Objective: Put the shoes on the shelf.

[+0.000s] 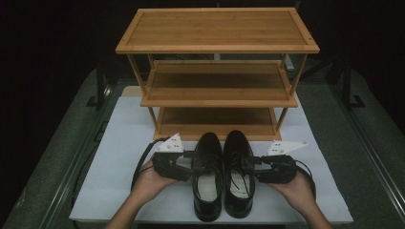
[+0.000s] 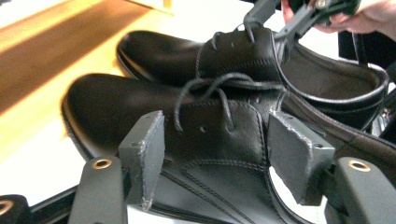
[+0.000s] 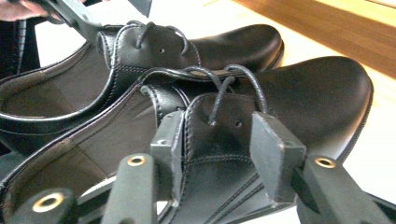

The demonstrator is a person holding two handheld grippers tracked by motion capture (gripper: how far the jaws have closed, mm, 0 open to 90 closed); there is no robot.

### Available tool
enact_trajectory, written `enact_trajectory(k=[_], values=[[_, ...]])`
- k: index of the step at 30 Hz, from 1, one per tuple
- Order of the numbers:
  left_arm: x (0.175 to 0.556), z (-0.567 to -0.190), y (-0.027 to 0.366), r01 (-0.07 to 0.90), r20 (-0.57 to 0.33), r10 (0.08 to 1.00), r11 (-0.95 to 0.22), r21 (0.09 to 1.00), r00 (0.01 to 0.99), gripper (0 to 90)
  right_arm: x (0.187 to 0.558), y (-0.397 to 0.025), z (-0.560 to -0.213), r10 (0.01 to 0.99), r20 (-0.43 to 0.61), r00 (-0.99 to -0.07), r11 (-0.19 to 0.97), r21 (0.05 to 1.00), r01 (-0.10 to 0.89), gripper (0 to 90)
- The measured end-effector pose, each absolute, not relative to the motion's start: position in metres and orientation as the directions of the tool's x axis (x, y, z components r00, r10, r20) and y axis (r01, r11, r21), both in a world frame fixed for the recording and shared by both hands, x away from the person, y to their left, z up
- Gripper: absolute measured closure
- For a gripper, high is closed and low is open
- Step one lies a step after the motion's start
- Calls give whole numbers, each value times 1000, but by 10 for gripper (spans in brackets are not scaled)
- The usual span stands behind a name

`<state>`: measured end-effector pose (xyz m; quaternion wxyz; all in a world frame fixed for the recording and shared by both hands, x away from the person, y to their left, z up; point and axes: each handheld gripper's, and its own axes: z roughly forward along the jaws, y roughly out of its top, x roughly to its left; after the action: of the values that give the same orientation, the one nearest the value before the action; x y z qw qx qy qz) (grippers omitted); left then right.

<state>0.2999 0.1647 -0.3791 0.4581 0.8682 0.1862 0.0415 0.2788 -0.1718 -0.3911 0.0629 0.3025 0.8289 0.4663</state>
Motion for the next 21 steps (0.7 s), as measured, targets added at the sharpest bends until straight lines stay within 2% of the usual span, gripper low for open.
enact_trajectory(k=[2,4,5,7,8,12,15,21], values=[[301,-382,164,295,-121,350,-503,812,929,429,278,-171,-391,558,180,-810,382,810,444,578],[301,-382,164,303,-150,323,-498,813,934,532,278,-171,-392,551,187,-813,382,810,445,610],[301,-382,164,298,-147,318,-502,812,936,552,278,-171,-392,547,185,-816,383,811,441,628],[300,-380,163,291,-146,308,-502,814,940,608,277,-169,-391,540,182,-822,389,812,435,681],[298,-379,164,280,-139,298,-507,815,944,694,276,-168,-390,535,171,-827,395,815,424,743],[296,-376,165,283,-139,303,-508,814,943,817,274,-168,-388,538,155,-829,402,817,414,836],[294,-373,165,259,-101,310,-525,811,945,866,273,-169,-387,542,158,-826,399,816,418,867],[295,-368,172,258,-74,353,-509,821,933,881,273,-170,-381,557,133,-820,398,824,404,880]])
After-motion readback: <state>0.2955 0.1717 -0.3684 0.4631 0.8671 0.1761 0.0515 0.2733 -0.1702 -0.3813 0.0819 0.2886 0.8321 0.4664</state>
